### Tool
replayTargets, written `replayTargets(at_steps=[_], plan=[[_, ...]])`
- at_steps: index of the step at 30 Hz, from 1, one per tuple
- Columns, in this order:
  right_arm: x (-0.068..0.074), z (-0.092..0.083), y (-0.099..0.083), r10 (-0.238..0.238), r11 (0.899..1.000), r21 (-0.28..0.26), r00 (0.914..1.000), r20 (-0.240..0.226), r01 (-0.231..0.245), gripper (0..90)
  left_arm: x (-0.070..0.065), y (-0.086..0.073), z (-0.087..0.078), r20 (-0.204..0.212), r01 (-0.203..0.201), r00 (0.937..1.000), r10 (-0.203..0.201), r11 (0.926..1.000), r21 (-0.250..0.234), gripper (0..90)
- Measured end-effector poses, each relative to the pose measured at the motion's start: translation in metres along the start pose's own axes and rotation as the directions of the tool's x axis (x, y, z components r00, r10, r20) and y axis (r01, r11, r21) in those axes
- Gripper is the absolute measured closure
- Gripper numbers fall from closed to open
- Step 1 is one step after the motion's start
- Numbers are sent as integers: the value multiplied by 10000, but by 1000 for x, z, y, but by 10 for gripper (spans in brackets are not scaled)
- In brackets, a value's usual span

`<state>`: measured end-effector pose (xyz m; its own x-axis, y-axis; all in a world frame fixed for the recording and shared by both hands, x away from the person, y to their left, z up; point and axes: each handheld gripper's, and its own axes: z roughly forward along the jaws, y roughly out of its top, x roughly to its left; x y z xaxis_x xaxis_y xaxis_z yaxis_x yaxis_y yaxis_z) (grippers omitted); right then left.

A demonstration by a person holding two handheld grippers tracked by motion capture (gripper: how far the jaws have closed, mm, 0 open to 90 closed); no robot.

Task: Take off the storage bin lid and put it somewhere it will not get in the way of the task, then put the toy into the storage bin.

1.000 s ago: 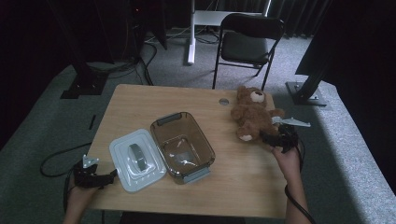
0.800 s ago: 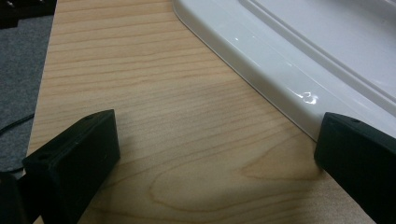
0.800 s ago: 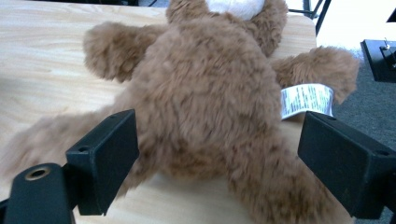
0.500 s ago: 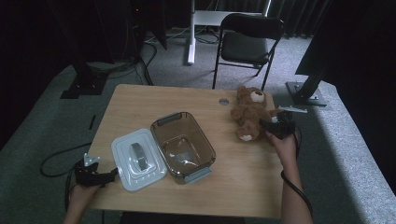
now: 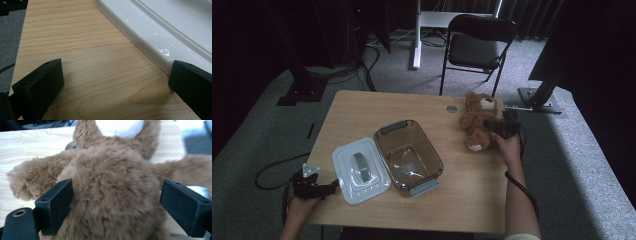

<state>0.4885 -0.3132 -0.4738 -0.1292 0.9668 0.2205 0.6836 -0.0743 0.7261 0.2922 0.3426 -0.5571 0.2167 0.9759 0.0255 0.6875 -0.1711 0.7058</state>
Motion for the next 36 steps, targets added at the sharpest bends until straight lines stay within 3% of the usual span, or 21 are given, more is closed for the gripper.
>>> replayTargets(at_steps=[2,4,5,9,14,20,25,30,31,34,36], plan=[[0,9,-1,237,9986,469,9997,-44,-235,106,0,0,0,1,4,10000,-4,10000,2,6],[-1,18,-5,523,9947,915,9975,-468,-478,104,0,0,0,-1,1,10000,-1,10000,0,6],[1,21,-7,368,9944,1005,9984,-425,-323,104,0,0,0,0,1,10000,-1,10000,-1,6],[9,25,-11,-171,9950,982,9997,-162,186,104,0,0,0,-7,9,10000,-9,10000,0,6],[13,27,-13,-307,9925,1176,9994,-142,321,104,0,0,0,-13,17,10000,-17,10000,-2,6],[19,32,-19,-633,9928,1023,9979,96,620,114,0,0,0,-20,25,10000,-25,10000,0,6],[22,30,-24,-799,9940,766,9966,188,783,251,0,0,0,-20,24,10000,-24,10000,3,6],[21,26,-23,-866,9945,600,9962,115,857,473,0,0,0,-20,21,10000,-21,10000,4,6],[21,26,-23,-866,9945,600,9962,115,857,473,0,0,0,-20,21,10000,-21,10000,4,6],[21,19,-19,-994,9940,469,9949,158,985,582,0,0,0,-19,20,10000,-20,10000,7,6],[21,15,-17,-769,9968,240,9969,161,765,602,0,0,0,-20,24,10000,-24,10000,2,6]])
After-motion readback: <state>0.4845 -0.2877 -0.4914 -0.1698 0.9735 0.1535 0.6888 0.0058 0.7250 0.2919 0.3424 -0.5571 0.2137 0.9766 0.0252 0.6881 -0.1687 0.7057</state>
